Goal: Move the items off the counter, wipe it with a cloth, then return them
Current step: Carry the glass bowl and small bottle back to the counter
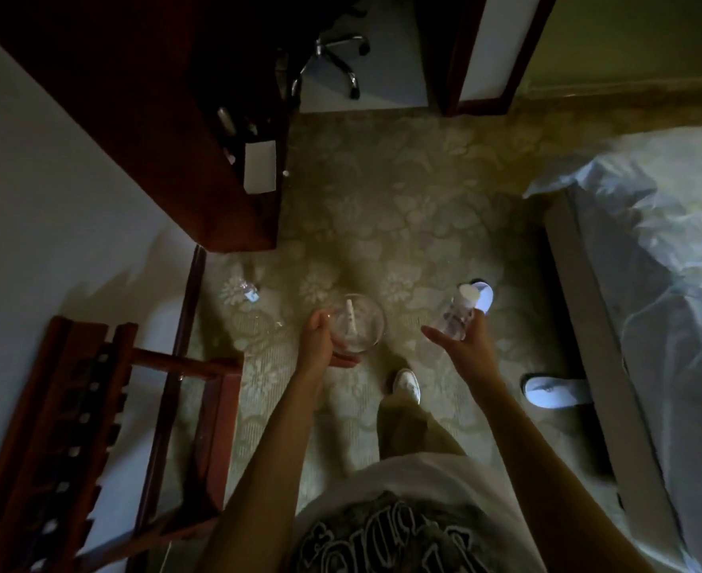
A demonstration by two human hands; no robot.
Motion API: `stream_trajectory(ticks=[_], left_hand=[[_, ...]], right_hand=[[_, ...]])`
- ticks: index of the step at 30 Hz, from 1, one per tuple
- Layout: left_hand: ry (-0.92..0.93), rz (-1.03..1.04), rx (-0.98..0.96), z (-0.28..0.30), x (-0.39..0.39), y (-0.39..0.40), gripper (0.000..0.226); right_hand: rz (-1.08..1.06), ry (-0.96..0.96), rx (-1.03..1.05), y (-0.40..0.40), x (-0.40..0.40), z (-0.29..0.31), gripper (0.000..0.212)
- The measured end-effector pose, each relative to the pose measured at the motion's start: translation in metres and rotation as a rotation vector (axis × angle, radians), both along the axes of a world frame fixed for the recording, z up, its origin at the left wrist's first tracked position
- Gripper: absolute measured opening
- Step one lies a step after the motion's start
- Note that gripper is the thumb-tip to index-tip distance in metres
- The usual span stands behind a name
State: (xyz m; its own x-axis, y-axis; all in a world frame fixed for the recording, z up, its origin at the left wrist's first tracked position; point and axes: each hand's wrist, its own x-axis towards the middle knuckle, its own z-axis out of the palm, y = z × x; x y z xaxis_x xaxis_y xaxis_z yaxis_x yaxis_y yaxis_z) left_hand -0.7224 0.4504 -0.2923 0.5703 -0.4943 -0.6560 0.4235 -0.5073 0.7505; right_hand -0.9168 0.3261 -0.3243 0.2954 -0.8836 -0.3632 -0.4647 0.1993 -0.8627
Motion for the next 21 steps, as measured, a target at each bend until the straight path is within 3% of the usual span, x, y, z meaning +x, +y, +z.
stream_trajectory(ticks=[4, 9, 17, 21], left_hand=[[-0.049, 0.052, -0.008, 0.019, 0.058, -0.094, 0.028], [-0.082, 0.165, -0.037, 0.039, 0.143, -0.192, 0.033], [-0.019, 0.253, 0.058, 0.004, 0.282, -0.329, 0.028], [0.008, 0.262, 0.058, 0.021, 0.371, -0.414, 0.024]], right_hand=[[0.07, -0.032, -0.023, -0.118, 0.073, 0.023, 0.082], [0.198, -0.087, -0.097, -0.237, 0.173, 0.053, 0.073], [0.241, -0.049, 0.015, -0.367, 0.316, 0.022, 0.074], [0.29, -0.035, -0.018, -0.458, 0.402, 0.036, 0.072]])
